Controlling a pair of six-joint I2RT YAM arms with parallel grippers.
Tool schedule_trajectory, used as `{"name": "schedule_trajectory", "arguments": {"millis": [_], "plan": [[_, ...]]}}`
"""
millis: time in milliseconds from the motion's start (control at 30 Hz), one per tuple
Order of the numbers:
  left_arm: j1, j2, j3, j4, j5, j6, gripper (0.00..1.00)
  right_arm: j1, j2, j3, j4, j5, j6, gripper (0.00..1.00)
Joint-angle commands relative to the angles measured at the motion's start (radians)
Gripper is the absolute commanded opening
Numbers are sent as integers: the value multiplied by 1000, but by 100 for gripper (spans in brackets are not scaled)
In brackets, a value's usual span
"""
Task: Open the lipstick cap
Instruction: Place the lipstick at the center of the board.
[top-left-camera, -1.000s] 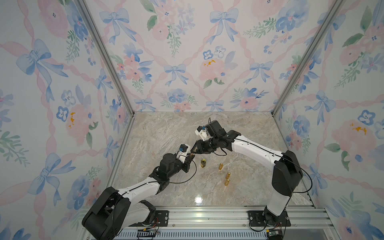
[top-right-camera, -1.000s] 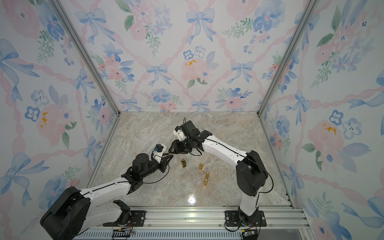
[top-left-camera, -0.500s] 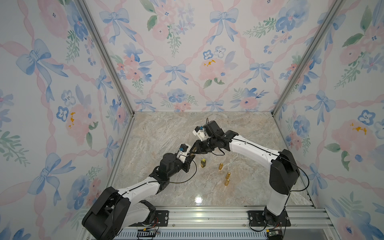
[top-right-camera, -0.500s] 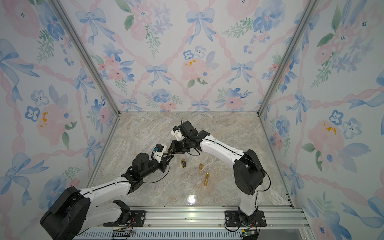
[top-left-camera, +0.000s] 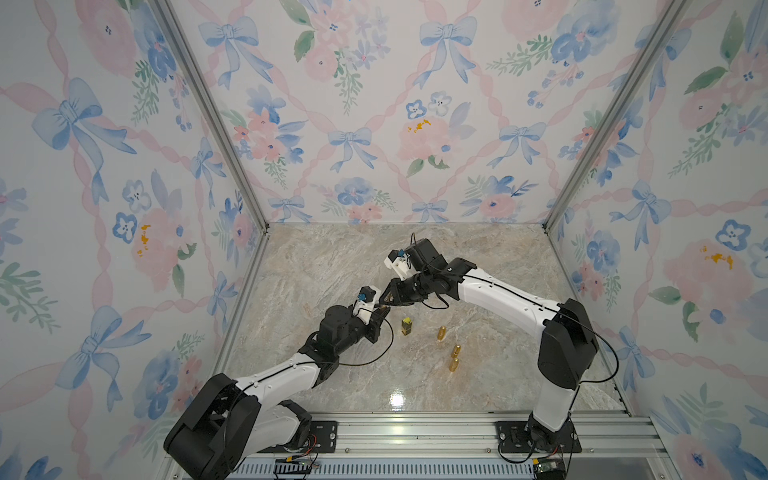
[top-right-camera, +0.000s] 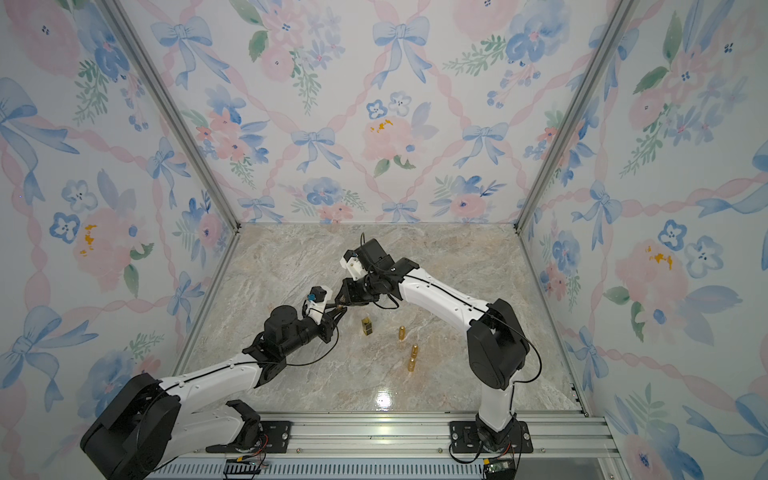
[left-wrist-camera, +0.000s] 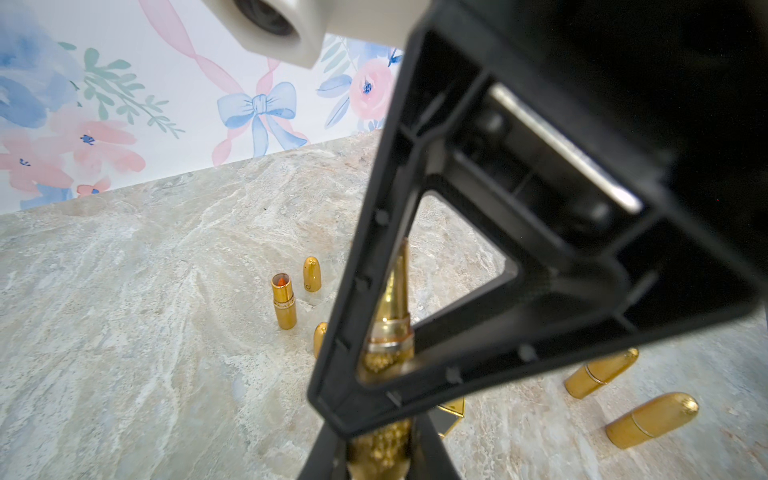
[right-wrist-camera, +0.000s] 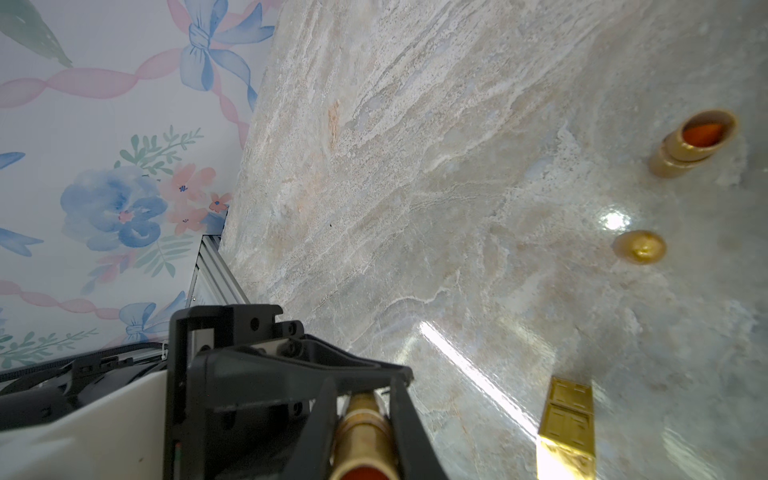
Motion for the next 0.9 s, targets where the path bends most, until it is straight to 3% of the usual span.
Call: {"name": "schedule_trajectory", "arguments": {"millis": [0,233,433,867], "plan": [[3,-12,0,0,-31,-10,41,-8,9,44,-43,101,-35,16],[4,-63,-45,-5,-93,-39,62,-7,56,85,-74,268,-83,16],[4,-122,-93,-13,-224,-105,72,16,124,118,-45,409,-118,16],[4,-136,-123,-23,-316,-131,96,73,274,137,89,550,-196,16]]}}
